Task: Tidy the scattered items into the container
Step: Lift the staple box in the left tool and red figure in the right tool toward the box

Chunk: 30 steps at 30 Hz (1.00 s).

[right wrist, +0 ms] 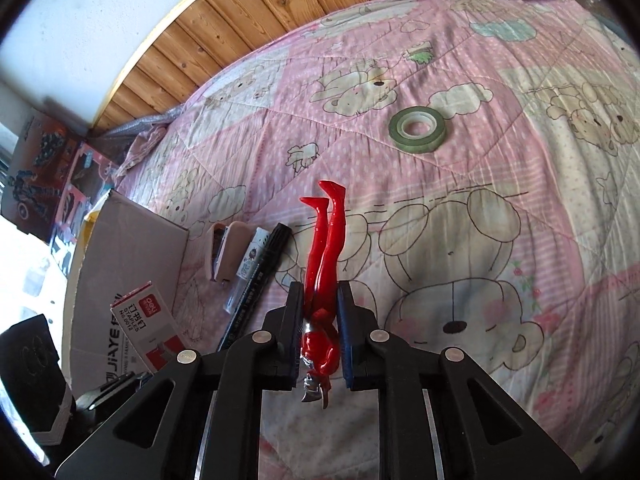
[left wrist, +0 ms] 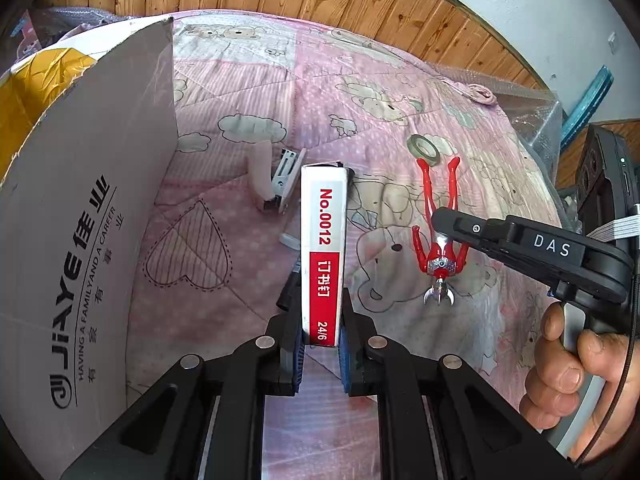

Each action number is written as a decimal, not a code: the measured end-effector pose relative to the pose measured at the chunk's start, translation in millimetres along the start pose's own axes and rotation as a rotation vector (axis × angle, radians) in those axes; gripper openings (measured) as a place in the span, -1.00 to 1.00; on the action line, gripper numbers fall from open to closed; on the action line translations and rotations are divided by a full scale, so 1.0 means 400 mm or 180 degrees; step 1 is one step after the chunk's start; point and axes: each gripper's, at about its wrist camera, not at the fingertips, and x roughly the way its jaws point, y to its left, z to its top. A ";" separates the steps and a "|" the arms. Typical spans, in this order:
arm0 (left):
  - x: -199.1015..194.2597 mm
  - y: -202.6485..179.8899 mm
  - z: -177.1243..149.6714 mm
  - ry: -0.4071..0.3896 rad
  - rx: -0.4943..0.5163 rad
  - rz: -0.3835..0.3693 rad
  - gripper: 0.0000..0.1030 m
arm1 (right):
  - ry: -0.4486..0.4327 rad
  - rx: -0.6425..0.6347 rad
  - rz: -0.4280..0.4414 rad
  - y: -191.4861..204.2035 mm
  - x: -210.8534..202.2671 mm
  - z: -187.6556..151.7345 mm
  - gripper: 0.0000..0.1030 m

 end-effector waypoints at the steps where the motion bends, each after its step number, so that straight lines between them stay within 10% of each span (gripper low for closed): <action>1: -0.008 -0.005 -0.006 -0.0001 0.0017 -0.0006 -0.72 | -0.0012 0.0007 0.0003 -0.001 -0.010 -0.006 -0.69; 30: -0.226 -0.128 -0.139 -0.0193 0.0416 -0.0162 -0.72 | -0.0102 -0.0075 -0.0060 0.026 -0.204 -0.250 -0.70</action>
